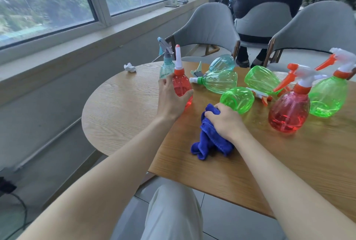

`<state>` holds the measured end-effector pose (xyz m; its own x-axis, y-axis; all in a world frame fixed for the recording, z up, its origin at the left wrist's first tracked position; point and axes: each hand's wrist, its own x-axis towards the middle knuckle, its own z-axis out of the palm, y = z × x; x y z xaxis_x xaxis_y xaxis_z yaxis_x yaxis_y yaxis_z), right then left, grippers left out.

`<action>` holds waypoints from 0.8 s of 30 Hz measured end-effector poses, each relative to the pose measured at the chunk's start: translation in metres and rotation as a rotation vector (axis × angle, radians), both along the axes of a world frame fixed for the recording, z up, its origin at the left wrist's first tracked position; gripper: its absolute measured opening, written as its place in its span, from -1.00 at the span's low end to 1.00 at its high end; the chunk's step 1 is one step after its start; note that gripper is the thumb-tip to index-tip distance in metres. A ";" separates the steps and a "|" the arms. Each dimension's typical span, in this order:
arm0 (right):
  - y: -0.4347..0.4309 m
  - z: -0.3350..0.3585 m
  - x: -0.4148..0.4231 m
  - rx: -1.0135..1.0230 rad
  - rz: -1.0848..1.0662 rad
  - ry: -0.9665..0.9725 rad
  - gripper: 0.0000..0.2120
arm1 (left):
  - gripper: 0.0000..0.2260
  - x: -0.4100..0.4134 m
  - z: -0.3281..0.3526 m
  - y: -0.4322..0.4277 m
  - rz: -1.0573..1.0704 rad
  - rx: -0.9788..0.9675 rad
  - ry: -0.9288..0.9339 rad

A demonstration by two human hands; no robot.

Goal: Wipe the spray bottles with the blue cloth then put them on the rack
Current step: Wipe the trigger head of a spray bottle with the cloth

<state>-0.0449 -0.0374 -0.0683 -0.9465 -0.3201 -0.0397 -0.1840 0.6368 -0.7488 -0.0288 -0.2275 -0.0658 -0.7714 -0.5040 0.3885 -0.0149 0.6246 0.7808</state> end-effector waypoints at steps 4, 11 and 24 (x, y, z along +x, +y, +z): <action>0.001 0.000 -0.002 0.010 0.008 -0.017 -0.83 | -0.10 -0.001 -0.003 -0.003 0.111 -0.113 -0.072; -0.003 0.000 -0.010 0.041 0.008 -0.030 -0.76 | -0.21 -0.001 -0.007 -0.005 0.190 -0.125 -0.161; 0.008 0.002 -0.004 -0.164 0.048 -0.062 -0.82 | -0.65 0.004 -0.005 0.044 0.084 -0.082 0.060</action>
